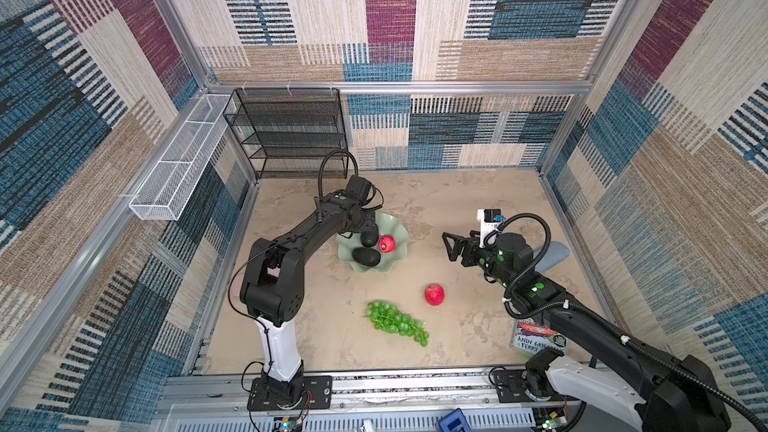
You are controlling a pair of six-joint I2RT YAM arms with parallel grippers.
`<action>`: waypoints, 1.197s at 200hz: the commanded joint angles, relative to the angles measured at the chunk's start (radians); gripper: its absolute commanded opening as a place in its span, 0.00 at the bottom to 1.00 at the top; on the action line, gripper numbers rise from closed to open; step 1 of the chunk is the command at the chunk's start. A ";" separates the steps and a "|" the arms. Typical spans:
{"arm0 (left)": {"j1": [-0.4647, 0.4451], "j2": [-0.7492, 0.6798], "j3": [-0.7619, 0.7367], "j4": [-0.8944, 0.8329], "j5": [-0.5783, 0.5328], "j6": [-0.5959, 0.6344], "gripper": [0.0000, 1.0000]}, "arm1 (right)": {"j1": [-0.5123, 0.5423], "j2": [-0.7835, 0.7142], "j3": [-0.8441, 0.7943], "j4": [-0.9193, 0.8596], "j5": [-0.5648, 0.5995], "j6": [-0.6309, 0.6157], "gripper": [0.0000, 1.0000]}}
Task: Place and organize the fake fruits in the fruit bowl
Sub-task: 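Place the avocado in the bowl and open the left gripper, then grasp the second red apple with the right gripper and lift it toward the bowl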
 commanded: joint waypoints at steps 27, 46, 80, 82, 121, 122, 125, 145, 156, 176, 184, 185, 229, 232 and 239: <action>0.002 -0.329 -0.184 0.209 -0.001 -0.015 0.75 | 0.192 0.045 0.014 -0.272 0.118 0.087 0.95; 0.002 -0.513 -0.337 0.348 -0.022 -0.021 0.79 | 0.270 0.066 0.005 -0.319 0.149 0.157 0.94; 0.004 -0.788 -0.579 0.488 -0.097 -0.031 0.86 | 0.346 0.150 -0.012 -0.327 0.174 0.222 0.93; 0.004 -0.796 -0.588 0.488 -0.101 -0.032 0.86 | 0.347 0.155 -0.011 -0.325 0.175 0.223 0.93; 0.005 -0.978 -0.708 0.396 -0.176 -0.050 0.88 | 0.360 0.262 0.005 -0.253 0.175 0.213 0.89; 0.005 -0.982 -0.710 0.392 -0.177 -0.050 0.88 | 0.360 0.264 0.006 -0.251 0.176 0.212 0.88; 0.004 -0.990 -0.715 0.385 -0.181 -0.052 0.88 | 0.361 0.271 0.007 -0.244 0.177 0.211 0.87; 0.005 -1.044 -0.751 0.352 -0.198 -0.065 0.88 | 0.361 0.301 0.008 -0.192 0.181 0.201 0.81; 0.008 -1.064 -0.760 0.334 -0.207 -0.078 0.89 | 0.361 0.319 0.015 -0.178 0.177 0.197 0.75; 0.011 -1.090 -0.772 0.321 -0.212 -0.083 0.89 | 0.361 0.339 0.022 -0.169 0.170 0.197 0.63; 0.010 -1.095 -0.774 0.316 -0.214 -0.081 0.89 | 0.361 0.335 0.019 -0.166 0.171 0.197 0.59; 0.010 -1.095 -0.774 0.315 -0.214 -0.082 0.89 | 0.361 0.334 0.018 -0.166 0.171 0.196 0.59; 0.015 -1.102 -0.788 0.302 -0.212 -0.094 0.89 | 0.361 0.259 0.025 -0.200 0.205 0.176 0.48; 0.015 -1.101 -0.789 0.300 -0.212 -0.096 0.89 | 0.361 0.251 0.028 -0.202 0.207 0.173 0.48; 0.016 -1.104 -0.792 0.299 -0.214 -0.102 0.89 | 0.361 0.232 0.044 -0.209 0.215 0.164 0.47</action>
